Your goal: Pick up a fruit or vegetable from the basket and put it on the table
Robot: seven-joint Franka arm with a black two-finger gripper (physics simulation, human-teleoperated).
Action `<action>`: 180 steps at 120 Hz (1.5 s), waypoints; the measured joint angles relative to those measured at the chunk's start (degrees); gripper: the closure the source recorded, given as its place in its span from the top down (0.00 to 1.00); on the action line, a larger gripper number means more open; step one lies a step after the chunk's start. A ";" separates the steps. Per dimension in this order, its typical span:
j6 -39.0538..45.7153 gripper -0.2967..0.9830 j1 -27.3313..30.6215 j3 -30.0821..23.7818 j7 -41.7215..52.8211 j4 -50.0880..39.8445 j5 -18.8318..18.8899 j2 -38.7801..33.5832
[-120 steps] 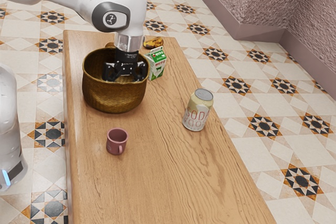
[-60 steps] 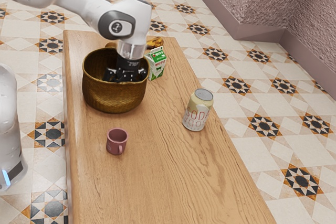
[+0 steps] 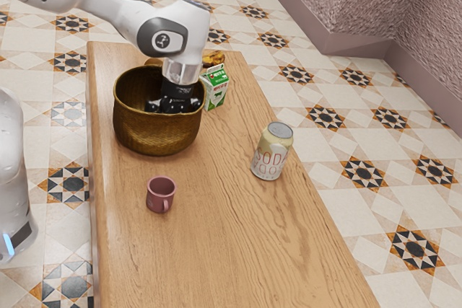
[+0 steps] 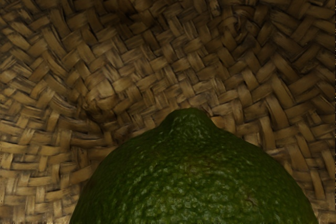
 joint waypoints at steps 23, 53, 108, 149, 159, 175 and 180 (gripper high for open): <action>-3.02 0.29 0.57 1.13 0.01 0.48 0.63 -5.72; -11.15 0.26 1.96 2.78 -0.26 10.91 5.69 -7.81; -20.35 0.29 1.35 -28.18 -2.99 37.02 5.82 10.77; -16.35 0.49 1.61 -28.31 -3.21 39.07 8.50 23.02; -15.78 0.60 1.69 -28.23 -3.08 39.02 9.03 23.07; -15.36 0.70 1.78 -28.12 -2.90 39.07 9.42 22.75; -15.27 0.71 1.77 -28.09 -2.85 39.08 9.47 22.68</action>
